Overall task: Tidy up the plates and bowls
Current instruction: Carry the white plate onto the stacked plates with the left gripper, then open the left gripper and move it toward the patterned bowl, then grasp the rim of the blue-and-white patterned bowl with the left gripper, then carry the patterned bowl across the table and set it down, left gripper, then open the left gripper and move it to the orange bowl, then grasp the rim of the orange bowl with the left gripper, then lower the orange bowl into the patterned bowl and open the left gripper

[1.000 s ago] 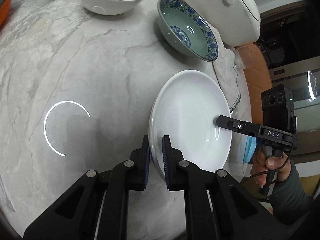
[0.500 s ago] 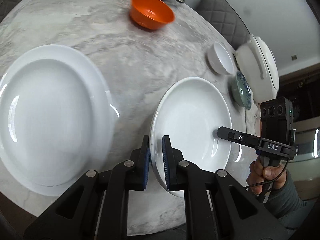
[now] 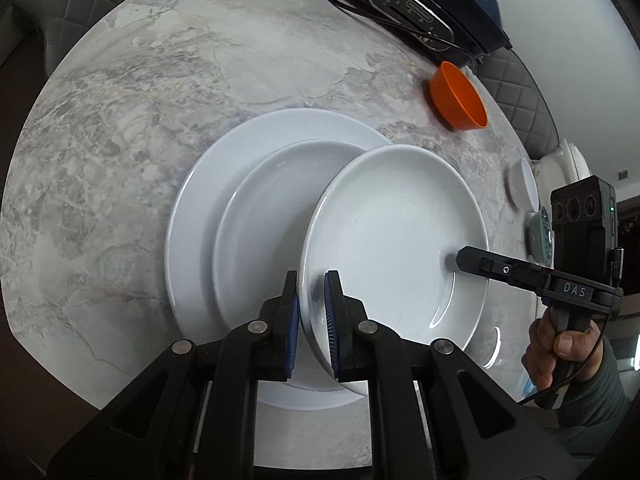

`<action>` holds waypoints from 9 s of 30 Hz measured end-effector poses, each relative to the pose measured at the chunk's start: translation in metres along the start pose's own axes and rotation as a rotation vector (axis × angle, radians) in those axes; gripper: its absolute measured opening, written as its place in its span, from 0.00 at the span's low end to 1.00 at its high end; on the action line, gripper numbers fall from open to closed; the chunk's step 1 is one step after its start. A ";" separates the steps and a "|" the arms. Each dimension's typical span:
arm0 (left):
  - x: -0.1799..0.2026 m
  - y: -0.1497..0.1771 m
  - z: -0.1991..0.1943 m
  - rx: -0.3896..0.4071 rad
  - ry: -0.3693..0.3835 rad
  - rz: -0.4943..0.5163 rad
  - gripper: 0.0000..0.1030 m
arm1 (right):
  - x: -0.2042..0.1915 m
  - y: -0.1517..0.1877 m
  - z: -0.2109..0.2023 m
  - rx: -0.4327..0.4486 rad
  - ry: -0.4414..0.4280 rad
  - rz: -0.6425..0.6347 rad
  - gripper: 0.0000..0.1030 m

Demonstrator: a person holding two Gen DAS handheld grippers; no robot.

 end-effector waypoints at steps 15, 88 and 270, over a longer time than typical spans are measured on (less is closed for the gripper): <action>-0.022 -0.002 0.009 -0.020 -0.022 -0.002 0.10 | -0.016 -0.002 0.030 -0.042 0.113 -0.044 0.13; 0.498 -0.021 0.316 -0.214 0.101 0.444 0.74 | 0.378 0.125 -0.343 0.595 0.128 0.592 0.66; 0.235 -0.231 0.186 -0.114 -0.049 0.304 0.16 | 0.149 -0.167 -0.102 0.175 0.117 0.217 0.16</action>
Point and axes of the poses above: each gripper's, at about its wrist camera, not at the fingertips, and z roughly the way its jaws point, x to its right, y to its underside, the point moved 2 cm from there along z, roughly the way its jaws point, and after that the axes turned 4 degrees about y, right-handed, at the moved point
